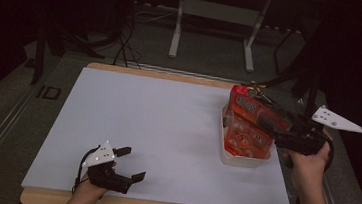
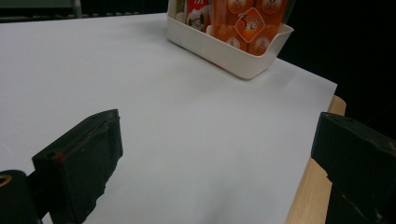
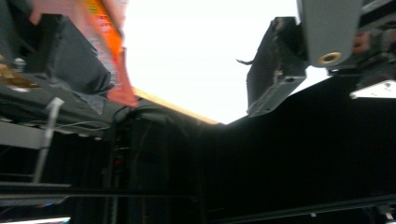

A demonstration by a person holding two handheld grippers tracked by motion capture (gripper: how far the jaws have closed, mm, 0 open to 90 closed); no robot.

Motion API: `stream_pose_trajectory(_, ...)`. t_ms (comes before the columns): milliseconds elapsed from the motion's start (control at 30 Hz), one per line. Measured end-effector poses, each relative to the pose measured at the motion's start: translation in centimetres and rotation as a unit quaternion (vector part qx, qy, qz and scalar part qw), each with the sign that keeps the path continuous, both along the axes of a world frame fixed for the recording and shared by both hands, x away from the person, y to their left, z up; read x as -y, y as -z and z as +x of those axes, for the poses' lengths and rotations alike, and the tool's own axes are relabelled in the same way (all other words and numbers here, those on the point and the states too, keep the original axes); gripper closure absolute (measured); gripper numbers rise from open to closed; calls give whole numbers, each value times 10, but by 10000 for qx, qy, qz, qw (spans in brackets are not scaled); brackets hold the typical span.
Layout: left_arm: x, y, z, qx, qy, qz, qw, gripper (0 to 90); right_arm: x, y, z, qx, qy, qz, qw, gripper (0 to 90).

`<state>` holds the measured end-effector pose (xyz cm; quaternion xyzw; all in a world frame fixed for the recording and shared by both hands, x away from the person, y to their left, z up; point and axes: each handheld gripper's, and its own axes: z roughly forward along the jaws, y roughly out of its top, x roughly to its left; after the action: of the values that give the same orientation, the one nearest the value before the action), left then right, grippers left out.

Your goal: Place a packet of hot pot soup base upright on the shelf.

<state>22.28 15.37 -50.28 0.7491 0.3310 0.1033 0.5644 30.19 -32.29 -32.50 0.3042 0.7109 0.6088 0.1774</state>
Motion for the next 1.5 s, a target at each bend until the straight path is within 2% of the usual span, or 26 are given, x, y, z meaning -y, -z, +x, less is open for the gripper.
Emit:
stream_pose_trajectory(167, 1, 1, 1, -33, 6, -12, 10000, 30, -13, 11, -4, -3, -183, -27, 9998, 147)
stream_pose_trajectory(367, 2, 1, 0, -17, 4, -13, 10000, 29, -22, 26, -7, -13, -270, -120, 9996, 146)
stream_pose_trajectory(433, 2, 1, 0, 1, 6, -19, 10000, 29, -28, 38, -9, -74, -389, -176, 9991, 146)
stream_pose_trajectory(600, 2, 0, -1, 9, 16, -20, 10000, 29, -34, 57, -12, -185, -499, -154, 9985, 146)
stream_pose_trajectory(767, 2, 0, -1, 31, 21, 12, 10000, 29, -40, 76, -13, -345, -650, -270, 9969, 145)
stream_pose_trajectory(900, 2, 0, -1, 26, 31, 15, 10000, 29, -45, 94, -14, -475, -647, -503, 9955, 139)
stream_pose_trajectory(1167, 2, 1, -1, 27, 44, 17, 10000, 29, -52, 120, -18, -657, -728, -612, 9933, 139)
stream_pose_trajectory(1500, 4, 1, -3, 61, 91, 55, 9999, 29, -55, 138, -26, -707, -829, -766, 9911, 140)
